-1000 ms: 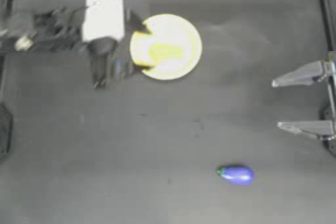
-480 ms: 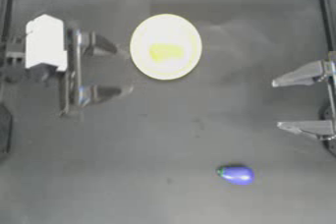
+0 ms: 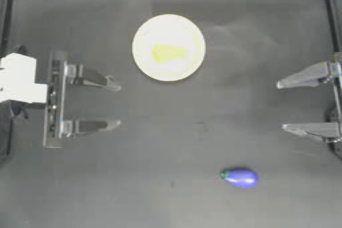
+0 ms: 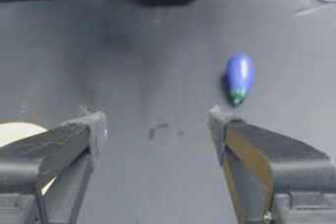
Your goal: Put brown chicken wing on plate
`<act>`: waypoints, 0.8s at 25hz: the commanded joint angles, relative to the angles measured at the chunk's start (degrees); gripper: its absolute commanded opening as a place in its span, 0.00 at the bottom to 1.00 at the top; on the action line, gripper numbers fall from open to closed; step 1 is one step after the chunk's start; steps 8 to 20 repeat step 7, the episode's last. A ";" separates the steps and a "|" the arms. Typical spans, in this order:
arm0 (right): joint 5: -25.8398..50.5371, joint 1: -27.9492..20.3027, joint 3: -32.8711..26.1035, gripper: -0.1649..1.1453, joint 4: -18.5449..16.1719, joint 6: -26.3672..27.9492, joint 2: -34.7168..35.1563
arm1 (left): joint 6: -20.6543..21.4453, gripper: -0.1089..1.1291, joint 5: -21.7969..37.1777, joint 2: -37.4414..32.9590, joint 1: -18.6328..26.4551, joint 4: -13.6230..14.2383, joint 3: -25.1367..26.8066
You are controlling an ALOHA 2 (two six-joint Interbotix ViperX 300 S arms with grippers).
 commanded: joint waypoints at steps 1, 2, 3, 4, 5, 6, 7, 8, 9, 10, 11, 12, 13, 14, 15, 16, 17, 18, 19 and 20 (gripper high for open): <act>-0.44 0.00 -0.88 0.89 0.09 -0.09 0.26 | 0.00 0.86 -2.11 -1.14 -1.58 -0.18 0.53; -0.53 -0.09 -0.88 0.89 0.09 -0.09 0.26 | 0.00 0.86 -2.55 -1.32 -2.02 -0.18 0.97; -0.44 -0.09 -0.88 0.89 0.18 -0.09 0.26 | 0.00 0.86 -2.99 -1.41 -2.37 -0.18 1.32; -0.53 0.00 -0.88 0.89 0.09 -0.09 0.26 | 0.00 0.86 -3.34 -1.58 -2.64 -0.26 1.67; -0.44 0.00 -0.88 0.89 0.09 -0.09 0.26 | 0.00 0.86 -3.60 -1.76 -2.99 -0.26 2.02; -0.53 -0.09 -0.88 0.89 0.18 -0.09 0.26 | 0.00 0.86 -3.87 -2.02 -3.25 -0.26 2.29; -0.44 -0.09 -0.79 0.89 0.18 -0.09 0.26 | 0.00 0.86 -4.04 -2.20 -3.43 -0.35 2.64; -0.44 -0.09 -0.79 0.89 0.18 -0.09 0.26 | 0.00 0.86 -4.04 -2.20 -3.43 -0.35 2.64; -0.44 -0.09 -0.79 0.89 0.18 -0.09 0.26 | 0.00 0.86 -4.04 -2.20 -3.43 -0.35 2.64; -0.44 -0.09 -0.79 0.89 0.18 -0.09 0.26 | 0.00 0.86 -4.04 -2.20 -3.43 -0.35 2.64; -0.44 -0.09 -0.79 0.89 0.18 -0.09 0.26 | 0.00 0.86 -4.04 -2.20 -3.43 -0.35 2.64; -0.44 -0.09 -0.79 0.89 0.18 -0.09 0.26 | 0.00 0.86 -4.04 -2.20 -3.43 -0.35 2.64; -0.44 -0.09 -0.79 0.89 0.18 -0.09 0.26 | 0.00 0.86 -4.04 -2.20 -3.43 -0.35 2.64; -0.44 -0.09 -0.79 0.89 0.18 -0.09 0.26 | 0.00 0.86 -4.04 -2.20 -3.43 -0.35 2.64; -0.44 -0.09 -0.79 0.89 0.18 -0.09 0.26 | 0.00 0.86 -4.04 -2.20 -3.43 -0.35 2.64; -0.44 -0.09 -0.79 0.89 0.18 -0.09 0.26 | 0.00 0.86 -4.04 -2.20 -3.43 -0.35 2.64; -0.44 -0.09 -0.79 0.89 0.18 -0.09 0.26 | 0.00 0.86 -4.04 -2.20 -3.43 -0.35 2.64; -0.44 -0.09 -0.79 0.89 0.18 -0.09 0.26 | 0.00 0.86 -4.04 -2.20 -3.43 -0.35 2.64; -0.44 -0.09 -0.79 0.89 0.18 -0.09 0.26 | 0.00 0.86 -4.04 -2.20 -3.43 -0.35 2.64; -0.44 -0.09 -0.79 0.89 0.18 -0.09 0.26 | 0.00 0.86 -4.04 -2.20 -3.43 -0.35 2.64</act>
